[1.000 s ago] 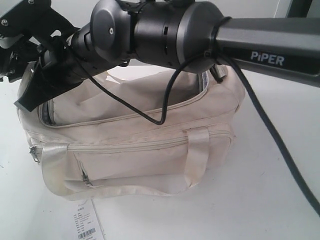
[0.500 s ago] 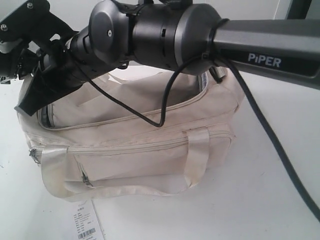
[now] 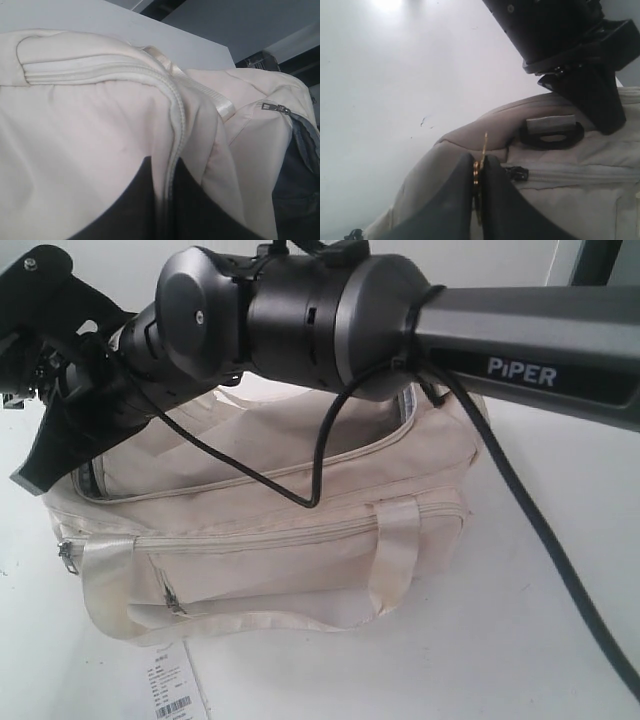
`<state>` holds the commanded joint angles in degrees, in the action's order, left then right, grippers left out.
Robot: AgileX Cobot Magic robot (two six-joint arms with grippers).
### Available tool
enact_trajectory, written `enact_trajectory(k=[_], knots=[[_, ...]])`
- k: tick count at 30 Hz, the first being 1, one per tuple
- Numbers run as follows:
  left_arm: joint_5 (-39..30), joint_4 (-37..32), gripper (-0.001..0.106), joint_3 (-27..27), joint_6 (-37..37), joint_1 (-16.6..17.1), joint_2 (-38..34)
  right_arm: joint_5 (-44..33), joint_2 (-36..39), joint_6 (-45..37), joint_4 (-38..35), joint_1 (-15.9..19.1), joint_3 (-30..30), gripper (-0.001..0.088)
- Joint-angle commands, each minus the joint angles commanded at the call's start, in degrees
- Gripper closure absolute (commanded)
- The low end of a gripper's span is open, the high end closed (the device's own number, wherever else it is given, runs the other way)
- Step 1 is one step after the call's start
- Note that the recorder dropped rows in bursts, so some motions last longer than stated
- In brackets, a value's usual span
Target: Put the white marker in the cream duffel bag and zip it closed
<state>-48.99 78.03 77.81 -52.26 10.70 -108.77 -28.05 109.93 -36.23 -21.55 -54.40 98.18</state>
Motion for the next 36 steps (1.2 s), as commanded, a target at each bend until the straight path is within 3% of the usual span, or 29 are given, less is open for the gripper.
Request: enact_trajectory(k=[13,36], knots=[[-0.11,1.61,0.105,0.00,1.13,0.12,0.00,-1.12,0.59,-1.56,-2.60,-0.52,0.00,0.0868],[0.47,1.60,0.105,0.00,1.02,0.12,0.00,-11.23,0.77,-7.75,-7.16,-0.52,0.00,0.0868]])
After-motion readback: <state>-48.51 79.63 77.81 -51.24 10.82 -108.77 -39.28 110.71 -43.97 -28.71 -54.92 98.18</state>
